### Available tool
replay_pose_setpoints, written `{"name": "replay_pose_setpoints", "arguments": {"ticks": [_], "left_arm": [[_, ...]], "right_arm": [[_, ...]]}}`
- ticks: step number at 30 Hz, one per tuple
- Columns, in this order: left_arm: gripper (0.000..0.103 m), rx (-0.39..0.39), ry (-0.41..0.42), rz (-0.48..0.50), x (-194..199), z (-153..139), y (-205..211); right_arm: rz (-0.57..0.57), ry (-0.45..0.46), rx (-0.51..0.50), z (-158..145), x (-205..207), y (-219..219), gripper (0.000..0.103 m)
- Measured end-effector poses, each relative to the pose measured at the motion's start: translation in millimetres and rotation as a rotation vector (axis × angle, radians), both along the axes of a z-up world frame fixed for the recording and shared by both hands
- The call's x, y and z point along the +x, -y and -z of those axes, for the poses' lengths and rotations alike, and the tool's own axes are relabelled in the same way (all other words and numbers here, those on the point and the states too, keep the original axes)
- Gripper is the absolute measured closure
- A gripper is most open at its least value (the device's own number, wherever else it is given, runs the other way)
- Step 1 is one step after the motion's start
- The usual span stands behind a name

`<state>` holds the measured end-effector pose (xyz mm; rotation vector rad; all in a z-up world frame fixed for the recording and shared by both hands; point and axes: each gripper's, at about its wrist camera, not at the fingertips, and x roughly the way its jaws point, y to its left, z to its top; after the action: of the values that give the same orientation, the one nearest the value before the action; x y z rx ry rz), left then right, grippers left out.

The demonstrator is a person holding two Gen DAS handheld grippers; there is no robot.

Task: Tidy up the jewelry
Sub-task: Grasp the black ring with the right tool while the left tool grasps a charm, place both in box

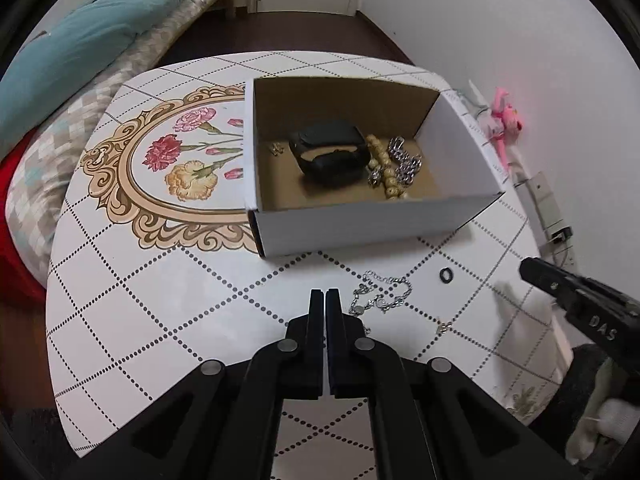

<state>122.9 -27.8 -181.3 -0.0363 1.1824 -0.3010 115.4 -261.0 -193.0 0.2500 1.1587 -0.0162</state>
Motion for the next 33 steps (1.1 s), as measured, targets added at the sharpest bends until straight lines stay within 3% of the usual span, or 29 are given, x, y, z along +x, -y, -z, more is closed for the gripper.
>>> {"name": "replay_pose_setpoints", "arguments": {"ticks": [4, 6, 7, 10, 16, 17, 18, 24, 33], "left_arm": [[0.097, -0.111, -0.043, -0.016, 10, 8, -3], [0.064, -0.101, -0.098, 0.006, 14, 19, 6], [0.063, -0.11, -0.109, 0.017, 15, 24, 10], [0.063, -0.08, -0.129, 0.057, 13, 34, 27], [0.069, 0.178, 0.023, 0.172, -4, 38, 69], [0.089, 0.171, 0.037, 0.187, -5, 37, 73], [0.094, 0.176, 0.037, 0.188, -4, 36, 75], [0.095, 0.112, 0.014, 0.145, 0, 30, 64], [0.095, -0.011, 0.054, 0.068, -4, -15, 21]], "right_arm": [[0.011, -0.005, 0.007, 3, 2, 1, 0.09], [0.02, -0.012, 0.009, 7, 2, 3, 0.09], [0.022, -0.016, 0.007, 8, 1, 4, 0.09], [0.031, -0.029, 0.002, 13, 0, 7, 0.09], [0.046, -0.043, -0.008, 19, 0, 11, 0.09], [0.047, -0.046, -0.007, 20, 1, 12, 0.09], [0.048, -0.047, -0.007, 21, 1, 11, 0.09], [0.042, -0.031, 0.005, 14, 0, 9, 0.09], [0.024, 0.019, 0.049, -14, 1, 5, 0.09]]}}
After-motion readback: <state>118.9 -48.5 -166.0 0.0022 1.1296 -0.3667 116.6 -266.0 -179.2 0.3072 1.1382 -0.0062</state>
